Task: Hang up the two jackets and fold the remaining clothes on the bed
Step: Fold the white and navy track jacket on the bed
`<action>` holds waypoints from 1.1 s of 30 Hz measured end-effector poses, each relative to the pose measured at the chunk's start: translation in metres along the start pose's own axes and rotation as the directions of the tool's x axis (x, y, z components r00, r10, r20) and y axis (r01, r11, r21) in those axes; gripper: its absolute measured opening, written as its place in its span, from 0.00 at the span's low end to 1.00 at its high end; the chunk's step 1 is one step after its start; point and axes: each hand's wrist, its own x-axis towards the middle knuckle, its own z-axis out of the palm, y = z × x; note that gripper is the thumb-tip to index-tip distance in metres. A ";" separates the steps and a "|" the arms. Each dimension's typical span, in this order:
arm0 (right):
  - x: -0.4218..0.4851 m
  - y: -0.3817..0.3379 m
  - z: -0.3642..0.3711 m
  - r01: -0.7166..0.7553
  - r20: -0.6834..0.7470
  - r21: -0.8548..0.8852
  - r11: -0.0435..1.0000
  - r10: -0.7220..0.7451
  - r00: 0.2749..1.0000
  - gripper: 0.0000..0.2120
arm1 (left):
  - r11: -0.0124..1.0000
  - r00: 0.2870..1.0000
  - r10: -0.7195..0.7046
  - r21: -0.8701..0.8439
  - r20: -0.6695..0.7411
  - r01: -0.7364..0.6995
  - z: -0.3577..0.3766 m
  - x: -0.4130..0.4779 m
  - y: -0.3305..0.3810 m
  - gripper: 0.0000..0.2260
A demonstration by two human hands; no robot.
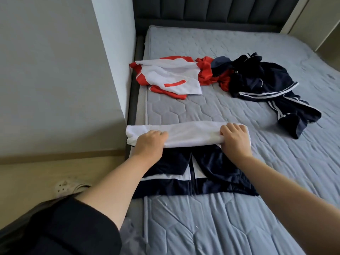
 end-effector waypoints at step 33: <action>-0.035 -0.068 0.043 -0.414 0.410 0.190 0.890 0.311 0.858 0.22 | 0.978 0.948 -0.169 -0.070 0.270 0.195 0.077 -0.027 0.047 0.25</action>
